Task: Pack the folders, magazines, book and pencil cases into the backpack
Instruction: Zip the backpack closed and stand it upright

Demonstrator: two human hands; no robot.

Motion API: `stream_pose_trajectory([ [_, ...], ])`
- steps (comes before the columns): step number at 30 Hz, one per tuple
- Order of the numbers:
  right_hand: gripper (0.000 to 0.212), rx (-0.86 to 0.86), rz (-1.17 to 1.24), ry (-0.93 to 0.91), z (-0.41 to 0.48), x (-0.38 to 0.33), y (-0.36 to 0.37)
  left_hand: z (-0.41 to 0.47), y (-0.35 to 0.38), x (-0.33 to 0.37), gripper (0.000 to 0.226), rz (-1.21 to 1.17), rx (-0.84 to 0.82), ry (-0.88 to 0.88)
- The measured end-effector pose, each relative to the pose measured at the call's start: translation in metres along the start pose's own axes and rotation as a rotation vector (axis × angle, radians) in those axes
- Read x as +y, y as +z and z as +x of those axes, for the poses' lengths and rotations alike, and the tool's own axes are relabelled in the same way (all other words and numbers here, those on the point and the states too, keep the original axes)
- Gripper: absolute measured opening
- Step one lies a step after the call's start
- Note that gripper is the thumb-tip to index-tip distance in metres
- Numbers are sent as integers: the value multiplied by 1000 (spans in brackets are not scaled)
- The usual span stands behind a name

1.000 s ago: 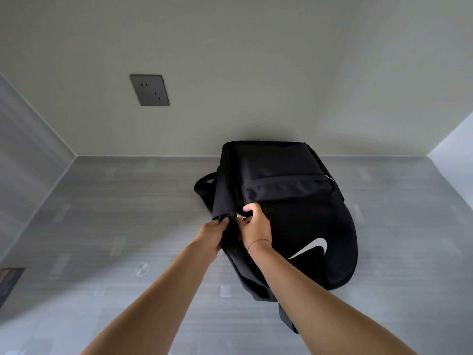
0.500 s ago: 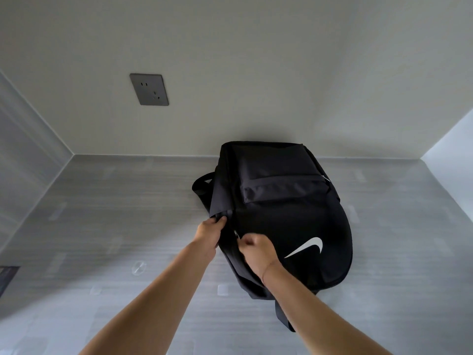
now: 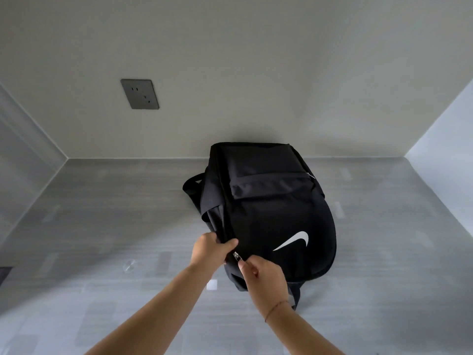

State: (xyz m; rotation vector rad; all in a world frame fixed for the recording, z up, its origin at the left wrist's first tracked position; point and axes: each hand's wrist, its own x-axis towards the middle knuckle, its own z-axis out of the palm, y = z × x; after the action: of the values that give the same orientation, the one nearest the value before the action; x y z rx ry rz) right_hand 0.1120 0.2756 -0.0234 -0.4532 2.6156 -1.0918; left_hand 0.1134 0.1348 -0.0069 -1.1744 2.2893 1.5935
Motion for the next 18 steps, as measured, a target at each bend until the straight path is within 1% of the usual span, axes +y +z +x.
stream_pose_trajectory([
  [2, 39, 8, -5, -18, -4, 9, -4, -1, -2, -1, 17, -172, 4, -48],
  [5, 38, 34, 24, -39, -13, 31, -14, -4, -3, -6, 24, -289, 49, -96],
  [7, 44, 76, 61, 20, -19, 56, -29, -3, -4, -10, 27, -338, 84, -142],
  [9, 49, 128, 47, 121, -25, 88, -52, -2, -5, -14, 27, -311, 115, -159],
  [11, 50, 174, 16, 174, -30, 116, -76, -3, -1, -15, 28, -150, 198, -86],
  [12, 50, 184, 13, 167, -33, 124, -85, -6, 5, -16, 26, -19, 288, -9],
  [13, 50, 186, 18, 145, -35, 128, -91, -11, 12, -16, 28, 122, 414, 107],
  [14, 49, 187, 26, 117, -35, 130, -94, -17, 23, -16, 38, 267, 532, 266],
  [15, 47, 193, 36, 82, -35, 129, -95, -23, 36, -14, 48, 404, 587, 464],
  [16, 45, 205, 44, 49, -34, 128, -95, -31, 51, -10, 53, 518, 555, 669],
  [17, 43, 217, 49, 19, -32, 125, -96, -37, 66, -5, 55, 610, 462, 847],
  [18, 41, 230, 55, -7, -31, 124, -97, -42, 81, 0, 56, 676, 349, 966],
])
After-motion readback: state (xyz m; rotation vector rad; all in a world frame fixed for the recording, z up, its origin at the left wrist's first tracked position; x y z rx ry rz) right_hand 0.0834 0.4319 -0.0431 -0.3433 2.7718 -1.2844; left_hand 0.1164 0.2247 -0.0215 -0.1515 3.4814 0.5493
